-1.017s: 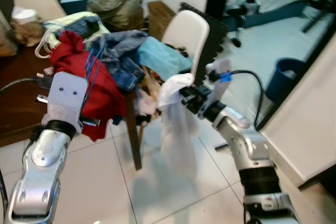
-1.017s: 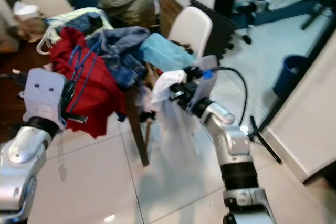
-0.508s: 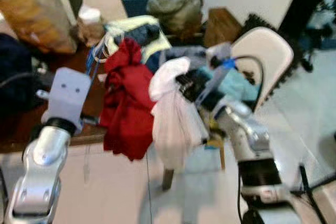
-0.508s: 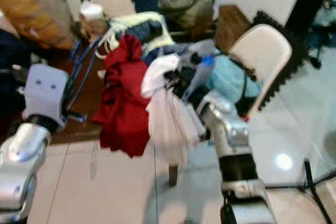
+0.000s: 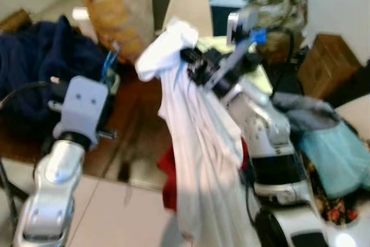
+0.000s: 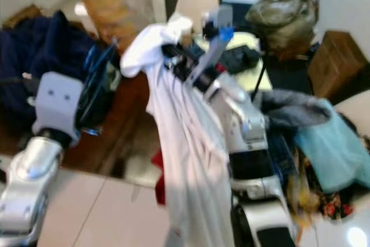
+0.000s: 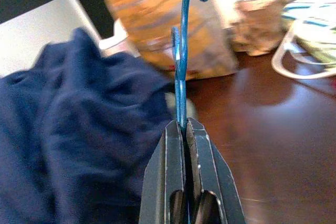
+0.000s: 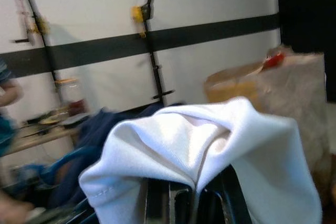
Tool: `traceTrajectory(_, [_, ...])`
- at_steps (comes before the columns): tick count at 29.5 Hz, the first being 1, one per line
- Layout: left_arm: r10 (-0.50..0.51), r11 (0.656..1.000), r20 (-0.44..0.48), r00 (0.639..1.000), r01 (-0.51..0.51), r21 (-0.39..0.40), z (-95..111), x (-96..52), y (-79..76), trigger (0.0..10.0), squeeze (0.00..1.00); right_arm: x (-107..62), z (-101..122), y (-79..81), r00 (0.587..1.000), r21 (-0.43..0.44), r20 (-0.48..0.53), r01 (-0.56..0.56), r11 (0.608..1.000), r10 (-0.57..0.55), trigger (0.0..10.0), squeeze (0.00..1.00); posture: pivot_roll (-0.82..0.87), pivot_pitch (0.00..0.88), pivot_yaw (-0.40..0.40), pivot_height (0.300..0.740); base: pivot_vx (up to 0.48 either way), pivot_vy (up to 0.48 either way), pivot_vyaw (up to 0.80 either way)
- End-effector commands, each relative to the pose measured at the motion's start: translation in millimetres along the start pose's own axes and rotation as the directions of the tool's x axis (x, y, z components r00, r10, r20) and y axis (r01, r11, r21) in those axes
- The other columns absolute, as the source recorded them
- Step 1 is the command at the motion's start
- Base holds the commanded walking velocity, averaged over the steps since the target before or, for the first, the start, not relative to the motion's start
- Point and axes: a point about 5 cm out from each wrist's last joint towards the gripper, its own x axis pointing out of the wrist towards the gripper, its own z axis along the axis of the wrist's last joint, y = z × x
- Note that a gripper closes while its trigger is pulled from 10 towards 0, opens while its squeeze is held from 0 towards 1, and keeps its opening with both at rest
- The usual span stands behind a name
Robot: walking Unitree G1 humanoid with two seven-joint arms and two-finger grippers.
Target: Hang hanger
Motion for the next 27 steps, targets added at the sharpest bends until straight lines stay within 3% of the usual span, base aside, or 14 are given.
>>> traceTrajectory(1, [-0.028, 1.0, 0.014, 1.0, 0.028, -0.013, 1, -2.6, -4.7, 10.0, 0.0, 9.7, 0, -4.2, 0.994, -0.052, 0.005, 0.109, 0.993, -0.108, 10.0, 0.0, 0.01, 0.127, -0.052, 0.74, 0.0, 0.0, 0.0])
traceTrajectory(8, [-0.074, 0.997, 0.018, 0.997, 0.075, -0.029, 2, -4.2, -13.4, 10.0, 0.0, 7.5, -4, -21.9, 0.969, -0.118, -0.048, 0.235, 0.965, -0.242, 10.0, 0.0, 0.01, 0.129, -0.053, 0.74, 0.0, 0.0, 0.0])
traceTrajectory(11, [-0.08, 0.996, 0.018, 0.997, 0.081, -0.034, 2, -3.8, -15.3, 10.0, 0.0, 2.2, 1, -34.9, 0.951, -0.142, -0.049, 0.297, 0.944, -0.306, 10.0, 0.0, 0.01, 0.131, -0.052, 0.74, 0.0, 0.0, -0.8])
traceTrajectory(13, [-0.08, 0.996, 0.018, 0.997, 0.081, -0.034, 2, -3.8, -15.3, 10.0, 0.0, 2.2, 1, -34.9, 0.951, -0.142, -0.049, 0.297, 0.944, -0.306, 10.0, 0.0, 0.01, 0.131, -0.052, 0.74, 0.0, 0.0, -0.8])
traceTrajectory(21, [-0.109, 0.992, 0.036, 0.993, 0.111, -0.052, 4, -2.7, -21.8, 10.0, 0.0, -8.6, 19, -65.8, 0.874, -0.187, 0.037, 0.482, 0.856, -0.484, 10.0, 0.0, 0.0, 0.128, -0.051, 0.74, 0.0, 0.0, -0.8])
traceTrajectory(23, [-0.114, 0.992, 0.036, 0.993, 0.116, -0.055, 4, -3.2, -23.5, 10.0, 0.0, -9.4, 18, -70.9, 0.863, -0.252, 0.004, 0.489, 0.835, -0.505, 10.0, 0.0, 0.0, 0.128, -0.05, 0.74, 0.0, 0.0, -0.8])
traceTrajectory(25, [-0.117, 0.991, 0.035, 0.993, 0.119, -0.056, 4, -3.7, -24.2, 10.0, 0.0, -10.0, 7, -70.9, 0.868, -0.294, -0.083, 0.448, 0.844, -0.49, 10.0, 0.0, 0.0, 0.128, -0.05, 0.74, 0.0, 0.0, -0.63])
traceTrajectory(27, [-0.118, 0.991, 0.034, 0.992, 0.119, -0.056, 4, -3.8, -24.3, 10.0, 0.0, -10.3, 4, -70.6, 0.869, -0.298, -0.102, 0.438, 0.848, -0.485, 10.0, 0.0, 0.0, 0.128, -0.05, 0.74, 0.0, 0.0, -0.63])
